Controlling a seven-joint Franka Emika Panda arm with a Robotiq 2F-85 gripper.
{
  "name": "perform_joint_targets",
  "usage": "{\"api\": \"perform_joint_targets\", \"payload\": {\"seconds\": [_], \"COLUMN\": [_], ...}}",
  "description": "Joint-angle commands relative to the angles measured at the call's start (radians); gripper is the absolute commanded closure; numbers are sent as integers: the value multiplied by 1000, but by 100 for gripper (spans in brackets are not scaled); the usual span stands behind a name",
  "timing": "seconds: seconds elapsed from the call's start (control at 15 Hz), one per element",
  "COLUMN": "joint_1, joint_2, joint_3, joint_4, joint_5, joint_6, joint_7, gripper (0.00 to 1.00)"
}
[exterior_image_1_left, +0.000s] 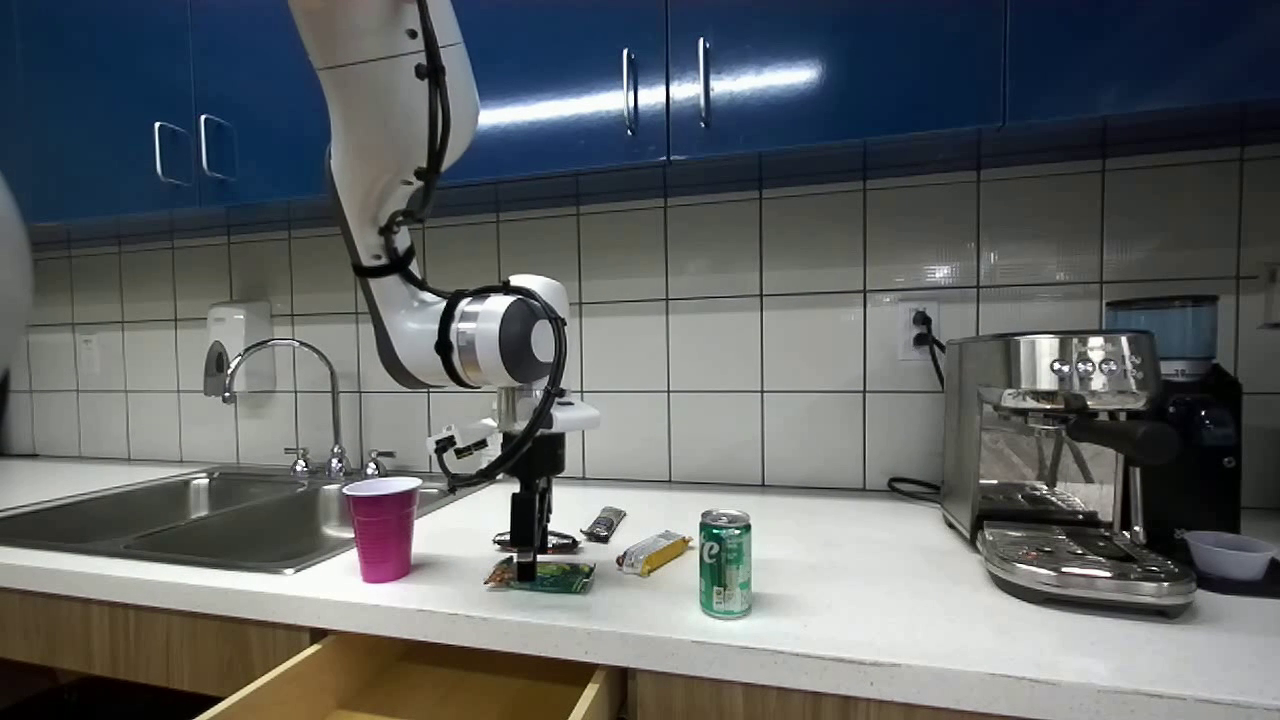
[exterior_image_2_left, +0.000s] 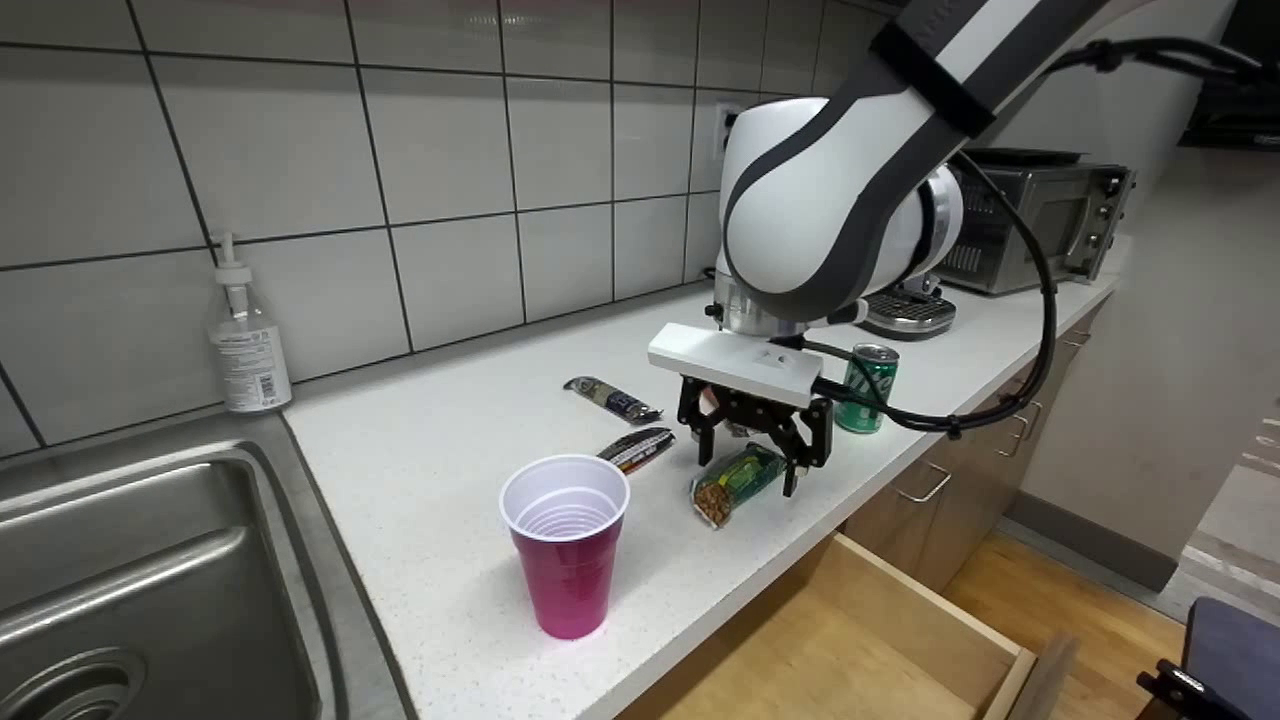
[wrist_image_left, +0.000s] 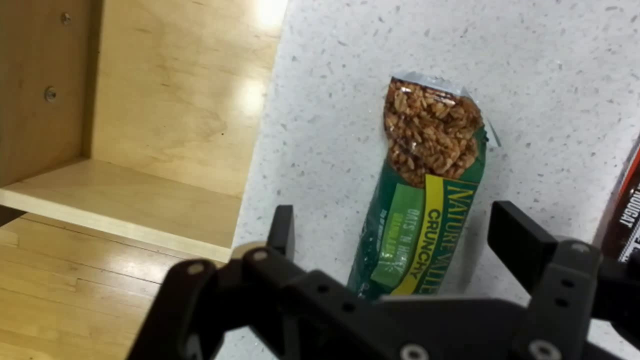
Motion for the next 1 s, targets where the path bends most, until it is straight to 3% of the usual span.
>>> {"api": "perform_joint_targets", "payload": {"seconds": [0.0, 0.27, 0.33, 0.4, 0.87, 0.93], "joint_1": [17, 18, 15, 15, 15, 15], "joint_2": [36, 51, 53, 55, 55, 54], "joint_3": [-16, -19, -17, -17, -19, -19], "joint_4": [46, 58, 60, 61, 60, 59], "joint_5": [11, 13, 18, 21, 22, 22], "joint_6": [-8, -8, -8, -8, -9, -9], "joint_7": [38, 50, 49, 50, 44, 44], "gripper": [0, 0, 23, 26, 82, 84]}}
